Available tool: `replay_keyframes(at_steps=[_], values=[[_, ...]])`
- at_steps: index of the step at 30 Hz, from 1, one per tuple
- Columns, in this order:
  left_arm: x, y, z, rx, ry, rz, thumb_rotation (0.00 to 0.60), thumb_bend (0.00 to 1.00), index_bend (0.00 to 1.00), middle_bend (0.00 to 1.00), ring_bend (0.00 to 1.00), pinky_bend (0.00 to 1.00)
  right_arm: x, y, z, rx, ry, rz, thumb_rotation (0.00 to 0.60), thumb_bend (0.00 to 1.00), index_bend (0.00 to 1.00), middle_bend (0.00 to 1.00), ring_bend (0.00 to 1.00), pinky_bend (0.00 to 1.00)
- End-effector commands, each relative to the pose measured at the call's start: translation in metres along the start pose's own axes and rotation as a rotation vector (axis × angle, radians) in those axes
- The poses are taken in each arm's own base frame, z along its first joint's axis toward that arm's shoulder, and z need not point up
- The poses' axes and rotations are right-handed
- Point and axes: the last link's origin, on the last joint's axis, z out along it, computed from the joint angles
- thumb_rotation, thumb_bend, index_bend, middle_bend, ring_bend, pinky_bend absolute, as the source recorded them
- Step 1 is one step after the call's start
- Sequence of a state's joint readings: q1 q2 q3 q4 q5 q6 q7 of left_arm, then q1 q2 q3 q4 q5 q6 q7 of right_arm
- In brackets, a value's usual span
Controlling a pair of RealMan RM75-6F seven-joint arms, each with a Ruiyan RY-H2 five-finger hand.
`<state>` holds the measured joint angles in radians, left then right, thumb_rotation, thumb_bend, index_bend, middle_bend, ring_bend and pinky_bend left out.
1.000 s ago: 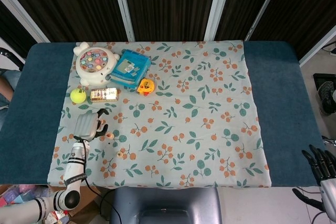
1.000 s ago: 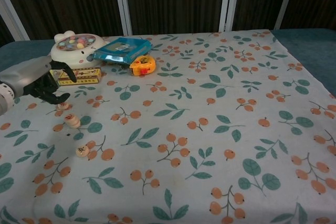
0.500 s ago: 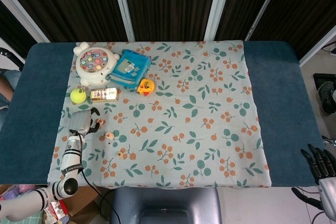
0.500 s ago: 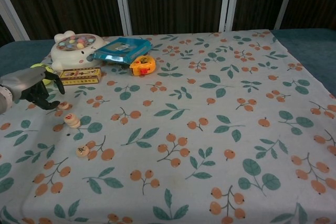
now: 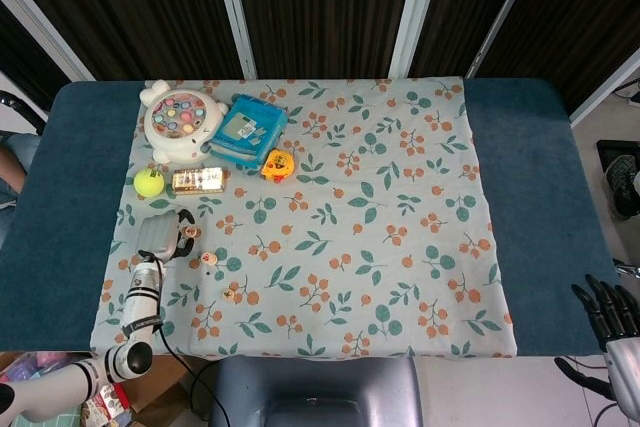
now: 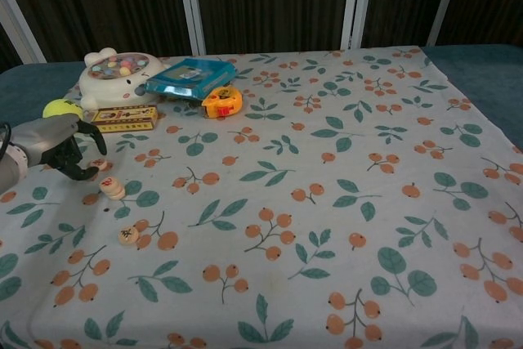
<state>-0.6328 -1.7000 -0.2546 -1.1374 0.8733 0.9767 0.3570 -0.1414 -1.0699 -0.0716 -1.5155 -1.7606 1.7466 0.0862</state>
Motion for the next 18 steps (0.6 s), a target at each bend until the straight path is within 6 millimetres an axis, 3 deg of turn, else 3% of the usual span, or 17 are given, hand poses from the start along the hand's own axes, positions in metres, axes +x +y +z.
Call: replay_keyframes(at_steps=[1, 18], values=[[-0.0019, -0.0005, 0.0007, 0.002, -0.004, 0.001, 0.6, 0.38, 0.39, 1.0, 1.0, 1.0, 0.0004, 0.0003, -0.0001, -0.001, 0.002, 0.002, 0.6, 0.2, 0.0, 0.0, 0.0, 0.03], [-0.0096, -0.0013, 0.0011, 0.004, -0.003, 0.005, 0.6, 0.38, 0.44, 1.0, 1.0, 1.0, -0.0006, 0.0, 0.0004, -0.003, -0.002, -0.002, 0.6, 0.2, 0.0, 0.0, 0.0, 0.03]])
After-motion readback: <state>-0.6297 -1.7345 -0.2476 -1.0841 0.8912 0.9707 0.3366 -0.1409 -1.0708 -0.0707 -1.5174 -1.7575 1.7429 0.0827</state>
